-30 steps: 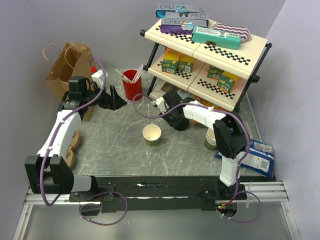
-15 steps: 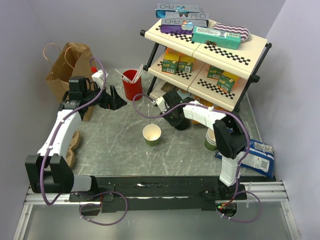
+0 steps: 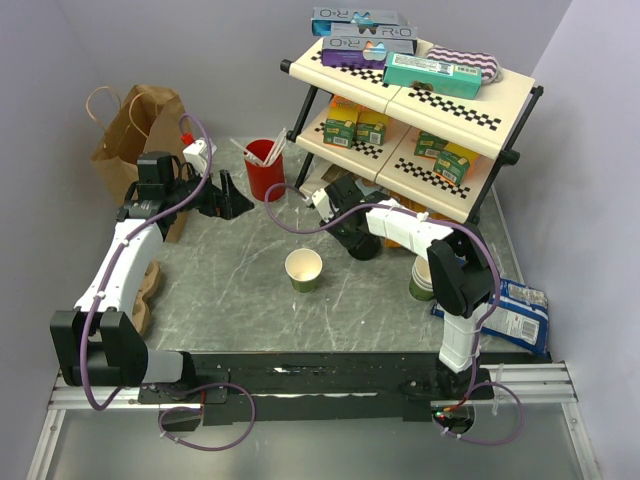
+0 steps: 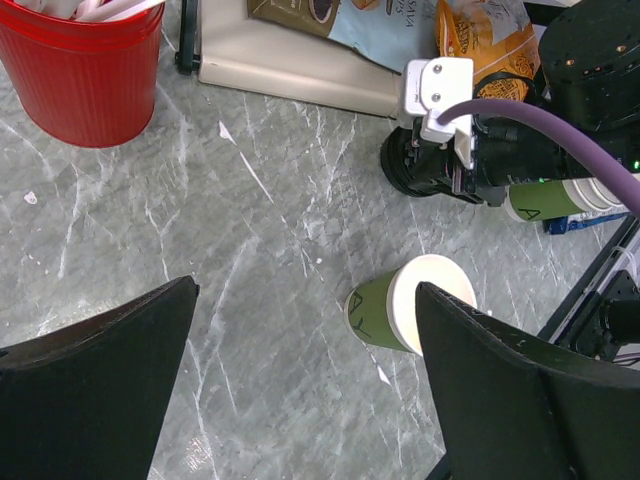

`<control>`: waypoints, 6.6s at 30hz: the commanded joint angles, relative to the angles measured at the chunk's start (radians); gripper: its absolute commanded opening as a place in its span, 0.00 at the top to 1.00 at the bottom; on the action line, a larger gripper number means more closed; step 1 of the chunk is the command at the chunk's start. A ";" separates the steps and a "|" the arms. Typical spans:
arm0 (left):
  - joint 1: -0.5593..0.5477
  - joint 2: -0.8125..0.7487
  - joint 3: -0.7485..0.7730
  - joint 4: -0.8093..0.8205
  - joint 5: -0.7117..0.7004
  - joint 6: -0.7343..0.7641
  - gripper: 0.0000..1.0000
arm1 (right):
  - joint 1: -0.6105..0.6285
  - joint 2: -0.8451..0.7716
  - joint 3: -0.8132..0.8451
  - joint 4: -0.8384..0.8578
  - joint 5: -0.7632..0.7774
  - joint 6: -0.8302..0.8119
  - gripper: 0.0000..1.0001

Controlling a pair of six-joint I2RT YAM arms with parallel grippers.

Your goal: Pack the takeout coffee

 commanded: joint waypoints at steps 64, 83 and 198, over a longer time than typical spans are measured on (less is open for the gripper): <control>0.011 0.005 0.004 0.020 0.012 0.004 0.03 | -0.012 -0.051 -0.039 -0.009 0.141 0.019 0.66; 0.014 -0.007 -0.005 0.020 0.006 0.009 0.03 | -0.018 0.029 0.018 -0.061 0.095 0.034 0.69; -0.776 -0.161 -0.076 -0.090 -0.195 1.216 0.67 | 0.097 -0.322 0.403 -0.627 -0.635 -0.283 0.94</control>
